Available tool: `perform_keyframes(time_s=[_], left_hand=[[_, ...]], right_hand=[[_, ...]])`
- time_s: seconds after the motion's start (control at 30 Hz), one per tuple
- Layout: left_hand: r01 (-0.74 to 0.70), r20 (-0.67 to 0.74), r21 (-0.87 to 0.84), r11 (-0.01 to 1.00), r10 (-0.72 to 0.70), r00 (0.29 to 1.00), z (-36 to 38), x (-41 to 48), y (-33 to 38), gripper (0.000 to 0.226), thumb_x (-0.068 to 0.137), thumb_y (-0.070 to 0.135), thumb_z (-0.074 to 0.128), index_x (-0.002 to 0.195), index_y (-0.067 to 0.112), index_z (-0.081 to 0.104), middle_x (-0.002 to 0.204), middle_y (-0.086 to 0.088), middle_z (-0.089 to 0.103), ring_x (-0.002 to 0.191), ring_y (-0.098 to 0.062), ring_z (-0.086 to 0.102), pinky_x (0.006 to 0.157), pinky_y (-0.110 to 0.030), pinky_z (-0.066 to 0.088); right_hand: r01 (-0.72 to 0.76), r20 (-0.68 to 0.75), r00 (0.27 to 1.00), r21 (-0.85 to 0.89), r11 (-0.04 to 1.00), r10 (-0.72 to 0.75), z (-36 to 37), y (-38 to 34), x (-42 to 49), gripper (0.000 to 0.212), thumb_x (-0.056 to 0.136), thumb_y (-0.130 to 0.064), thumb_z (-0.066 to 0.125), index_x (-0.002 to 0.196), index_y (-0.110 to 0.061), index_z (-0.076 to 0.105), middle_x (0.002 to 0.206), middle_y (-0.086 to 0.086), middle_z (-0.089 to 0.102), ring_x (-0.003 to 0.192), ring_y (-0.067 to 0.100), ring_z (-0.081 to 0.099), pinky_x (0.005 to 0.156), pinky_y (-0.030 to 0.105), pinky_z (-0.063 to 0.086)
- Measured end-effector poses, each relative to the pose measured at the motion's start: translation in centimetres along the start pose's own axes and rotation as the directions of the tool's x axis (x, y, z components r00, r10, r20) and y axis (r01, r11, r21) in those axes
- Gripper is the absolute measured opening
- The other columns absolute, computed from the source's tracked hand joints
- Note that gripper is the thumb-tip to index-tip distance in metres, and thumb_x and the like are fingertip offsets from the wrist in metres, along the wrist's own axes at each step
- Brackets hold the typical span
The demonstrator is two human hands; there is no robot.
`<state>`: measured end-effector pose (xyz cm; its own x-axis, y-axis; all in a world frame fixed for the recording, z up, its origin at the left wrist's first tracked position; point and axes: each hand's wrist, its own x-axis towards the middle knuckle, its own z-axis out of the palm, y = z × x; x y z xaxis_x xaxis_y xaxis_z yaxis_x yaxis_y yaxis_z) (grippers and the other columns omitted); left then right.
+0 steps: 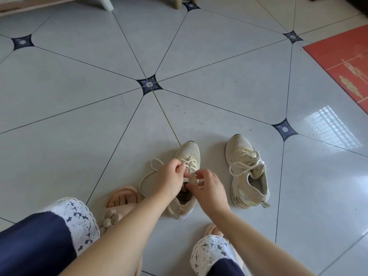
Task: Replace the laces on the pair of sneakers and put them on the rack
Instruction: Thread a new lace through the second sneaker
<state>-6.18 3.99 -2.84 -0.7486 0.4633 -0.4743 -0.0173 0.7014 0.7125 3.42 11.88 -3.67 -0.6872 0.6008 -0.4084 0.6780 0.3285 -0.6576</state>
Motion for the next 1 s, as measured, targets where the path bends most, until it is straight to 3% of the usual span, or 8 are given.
perform_keyframes(time_s=[0.2,0.33,0.47,0.53,0.6,0.73,0.83,1.0], left_hand=[[0.016,0.016,-0.036,0.999,-0.016,1.000,0.5,0.1,-0.4,0.023,0.094,0.021,0.046,0.072,0.024,0.049,0.074,0.009,0.065,0.065,-0.012,0.055,0.063,-0.024,0.037],[0.029,0.044,-0.044,0.999,-0.027,0.999,0.6,0.3,-0.6,0.023,0.094,0.020,0.045,0.073,0.026,0.049,0.068,0.012,0.063,0.061,-0.008,0.054,0.063,-0.024,0.039],[0.021,0.061,-0.078,0.997,-0.016,0.998,0.7,0.3,-0.5,0.016,0.094,0.019,0.047,0.083,0.025,0.055,0.078,0.008,0.065,0.058,0.003,0.053,0.054,-0.009,0.037],[0.000,0.048,-0.060,0.998,0.003,0.999,0.7,0.3,-0.5,0.013,0.093,0.021,0.050,0.084,0.025,0.059,0.083,0.005,0.067,0.063,0.004,0.055,0.054,-0.004,0.037],[-0.023,0.043,-0.015,1.000,0.023,0.999,0.8,0.2,-0.4,0.013,0.092,0.025,0.052,0.085,0.023,0.063,0.083,0.004,0.069,0.069,-0.002,0.058,0.057,-0.007,0.038],[-0.032,0.036,0.078,0.996,0.029,0.999,1.3,-0.1,-0.4,0.016,0.088,0.025,0.055,0.083,0.018,0.068,0.082,-0.002,0.069,0.081,-0.018,0.061,0.072,-0.028,0.045],[-0.015,0.033,0.115,0.993,0.011,0.999,1.5,0.0,-0.5,0.014,0.087,0.022,0.056,0.088,0.022,0.070,0.089,-0.001,0.068,0.088,-0.018,0.060,0.073,-0.025,0.042],[-0.039,0.019,0.133,0.990,0.037,0.999,1.6,0.0,-0.4,0.022,0.087,0.018,0.054,0.102,0.023,0.069,0.103,-0.001,0.068,0.097,-0.016,0.060,0.080,-0.022,0.042]], right_hand=[[-0.147,0.020,0.989,0.210,0.967,0.146,-0.1,0.5,0.4,0.038,0.079,-0.023,0.071,0.114,-0.014,0.058,0.103,-0.006,0.064,0.084,0.004,0.059,0.080,0.023,0.050],[-0.195,0.025,0.980,0.274,0.942,0.196,-0.2,0.4,0.7,0.042,0.073,-0.040,0.074,0.106,-0.017,0.060,0.093,-0.010,0.064,0.085,0.004,0.061,0.080,0.025,0.052],[-0.182,0.002,0.983,0.162,0.970,0.184,-0.5,0.2,1.4,0.032,0.075,-0.041,0.071,0.098,-0.019,0.064,0.085,-0.010,0.065,0.083,0.009,0.062,0.078,0.027,0.052],[-0.136,-0.021,0.990,0.152,0.979,0.141,-0.5,0.1,1.2,0.009,0.082,-0.034,0.065,0.084,-0.025,0.067,0.074,-0.011,0.065,0.079,0.012,0.064,0.075,0.031,0.053],[-0.131,-0.033,0.989,0.206,0.970,0.141,-0.3,0.2,0.8,0.019,0.083,-0.028,0.060,0.065,-0.029,0.063,0.067,-0.002,0.067,0.074,0.020,0.066,0.073,0.039,0.055],[-0.305,0.069,0.948,0.480,0.823,0.311,-0.1,0.8,1.1,0.018,0.085,-0.014,0.059,0.071,-0.017,0.071,0.072,0.010,0.071,0.074,0.026,0.069,0.074,0.040,0.058],[-0.375,0.169,0.920,0.641,0.669,0.355,0.0,0.9,1.2,0.014,0.085,-0.010,0.062,0.076,-0.012,0.072,0.076,0.011,0.072,0.073,0.020,0.070,0.071,0.032,0.059],[-0.370,0.182,0.921,0.680,0.633,0.344,0.2,1.2,1.1,0.011,0.086,-0.009,0.061,0.081,-0.009,0.071,0.080,0.013,0.072,0.074,0.020,0.068,0.073,0.032,0.058]])
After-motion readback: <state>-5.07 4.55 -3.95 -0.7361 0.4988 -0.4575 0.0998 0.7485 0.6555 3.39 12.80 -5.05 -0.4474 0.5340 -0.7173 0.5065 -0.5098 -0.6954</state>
